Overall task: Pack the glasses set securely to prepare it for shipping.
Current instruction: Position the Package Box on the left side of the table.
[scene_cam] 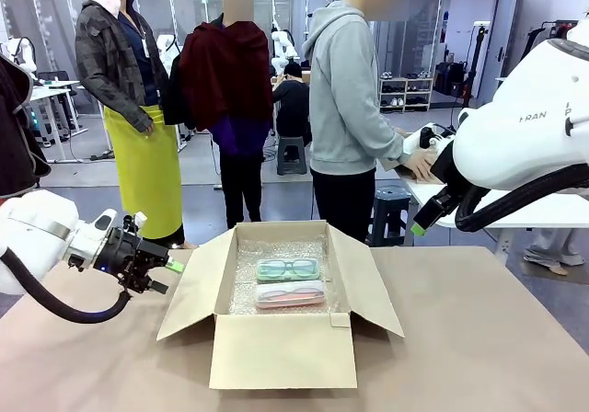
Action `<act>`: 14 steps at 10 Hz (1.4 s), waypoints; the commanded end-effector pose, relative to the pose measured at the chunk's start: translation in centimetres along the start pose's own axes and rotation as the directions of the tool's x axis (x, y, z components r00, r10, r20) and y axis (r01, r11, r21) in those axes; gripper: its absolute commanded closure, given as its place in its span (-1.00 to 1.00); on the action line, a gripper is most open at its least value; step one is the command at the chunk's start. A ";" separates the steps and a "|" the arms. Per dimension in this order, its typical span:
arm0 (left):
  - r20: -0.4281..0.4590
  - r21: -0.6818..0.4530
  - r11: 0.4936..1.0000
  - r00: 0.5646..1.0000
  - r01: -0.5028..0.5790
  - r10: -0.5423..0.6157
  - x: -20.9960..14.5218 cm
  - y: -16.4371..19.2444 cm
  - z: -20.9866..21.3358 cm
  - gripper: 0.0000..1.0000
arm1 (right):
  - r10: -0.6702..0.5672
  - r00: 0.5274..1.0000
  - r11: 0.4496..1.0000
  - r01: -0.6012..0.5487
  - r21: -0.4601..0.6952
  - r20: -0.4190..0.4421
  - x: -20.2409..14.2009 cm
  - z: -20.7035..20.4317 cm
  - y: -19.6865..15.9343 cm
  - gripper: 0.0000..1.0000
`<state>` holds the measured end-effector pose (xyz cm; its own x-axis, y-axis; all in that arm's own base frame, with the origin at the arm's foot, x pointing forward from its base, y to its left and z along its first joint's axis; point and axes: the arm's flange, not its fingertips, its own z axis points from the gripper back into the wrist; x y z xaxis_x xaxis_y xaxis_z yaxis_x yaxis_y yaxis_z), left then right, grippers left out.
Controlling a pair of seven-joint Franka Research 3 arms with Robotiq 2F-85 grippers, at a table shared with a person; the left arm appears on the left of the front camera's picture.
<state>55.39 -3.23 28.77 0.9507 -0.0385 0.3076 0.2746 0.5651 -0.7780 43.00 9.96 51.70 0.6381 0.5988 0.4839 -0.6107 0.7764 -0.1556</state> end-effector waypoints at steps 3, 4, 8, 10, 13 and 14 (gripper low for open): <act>-0.020 -0.149 0.986 0.997 -0.081 0.079 0.4 0.2 -1.8 -1.00 | -0.008 1.000 1.000 0.008 -0.004 -0.005 0.3 0.0 0.1 -1.00; -0.019 -0.162 0.983 0.996 -0.087 0.086 0.1 0.4 -1.9 -1.00 | -0.008 1.000 1.000 0.008 -0.004 -0.005 0.3 0.0 0.1 -1.00; -0.013 -0.308 0.947 0.995 -0.094 0.095 -1.4 0.3 0.1 -1.00 | -0.008 1.000 1.000 0.008 -0.004 -0.005 0.3 0.0 0.1 -1.00; -0.001 -0.350 0.933 0.996 -0.088 0.093 -2.1 0.4 1.0 -1.00 | -0.008 1.000 1.000 0.008 -0.004 -0.005 0.3 0.0 0.1 -1.00; 0.000 -0.414 0.908 0.997 -0.067 0.074 -2.5 0.3 1.0 -1.00 | -0.008 1.000 1.000 0.008 -0.004 -0.005 0.3 0.0 0.1 -1.00; -0.007 -0.436 0.897 0.998 -0.065 0.069 -2.4 0.2 0.9 -1.00 | -0.008 1.000 1.000 0.008 -0.004 -0.005 0.3 0.0 0.1 -1.00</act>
<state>53.42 -2.37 28.36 0.9719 -0.0183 0.2347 0.2332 0.2099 -0.9495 43.00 9.97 51.71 0.6375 0.5991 0.4844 -0.6115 0.7759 -0.1549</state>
